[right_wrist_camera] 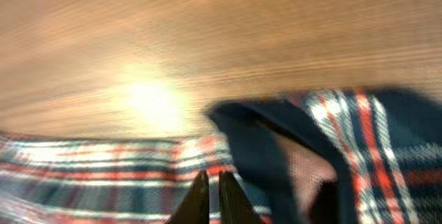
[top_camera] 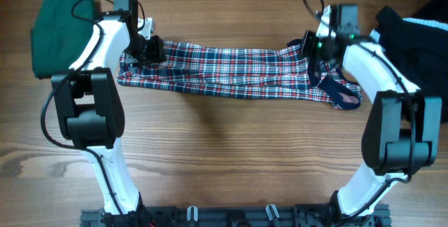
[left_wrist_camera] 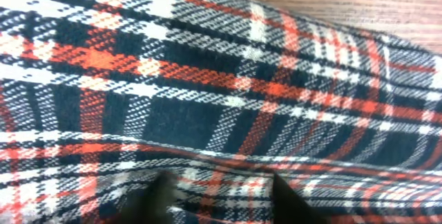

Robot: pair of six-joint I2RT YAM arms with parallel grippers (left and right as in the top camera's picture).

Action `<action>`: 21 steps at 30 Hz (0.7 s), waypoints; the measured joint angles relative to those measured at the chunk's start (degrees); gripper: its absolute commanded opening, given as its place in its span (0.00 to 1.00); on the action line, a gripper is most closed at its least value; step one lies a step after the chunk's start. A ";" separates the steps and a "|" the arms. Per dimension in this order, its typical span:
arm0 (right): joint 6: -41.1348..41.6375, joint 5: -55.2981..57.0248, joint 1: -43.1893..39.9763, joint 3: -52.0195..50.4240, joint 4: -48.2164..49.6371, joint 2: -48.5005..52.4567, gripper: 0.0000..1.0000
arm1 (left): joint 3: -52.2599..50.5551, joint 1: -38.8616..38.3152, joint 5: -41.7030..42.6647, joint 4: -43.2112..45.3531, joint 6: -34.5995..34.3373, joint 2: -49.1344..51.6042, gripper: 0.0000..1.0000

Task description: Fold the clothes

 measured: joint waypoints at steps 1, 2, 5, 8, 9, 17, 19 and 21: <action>-0.15 -0.96 0.00 1.86 -1.42 -0.02 0.14 | 0.00 0.00 0.02 -0.09 -0.15 0.00 0.12; -0.26 -2.27 0.00 4.28 -4.28 -0.02 0.16 | 0.00 0.00 0.04 -0.28 -0.31 0.00 0.06; -0.02 -5.35 0.00 9.60 -10.78 -0.02 0.26 | 0.00 0.00 -0.13 -0.81 0.00 0.00 0.04; 0.13 -7.10 0.00 13.03 -16.17 -0.02 0.34 | 0.00 0.00 -0.13 -1.11 0.00 0.00 0.04; 0.20 -7.45 0.00 13.57 -17.22 -0.02 0.34 | 0.00 0.00 -0.15 -1.14 0.00 0.00 0.04; -3.52 -7.45 3.15 14.38 -24.20 -0.02 0.34 | 0.00 0.04 -0.11 -2.97 0.00 0.00 0.04; -4.07 -6.32 5.77 14.25 -23.85 -0.02 0.34 | 0.00 0.20 -0.09 -4.61 0.00 -0.07 0.04; -4.09 -5.60 7.85 13.60 -22.58 -0.02 0.34 | 0.00 0.55 -0.09 -5.99 0.00 -0.50 0.04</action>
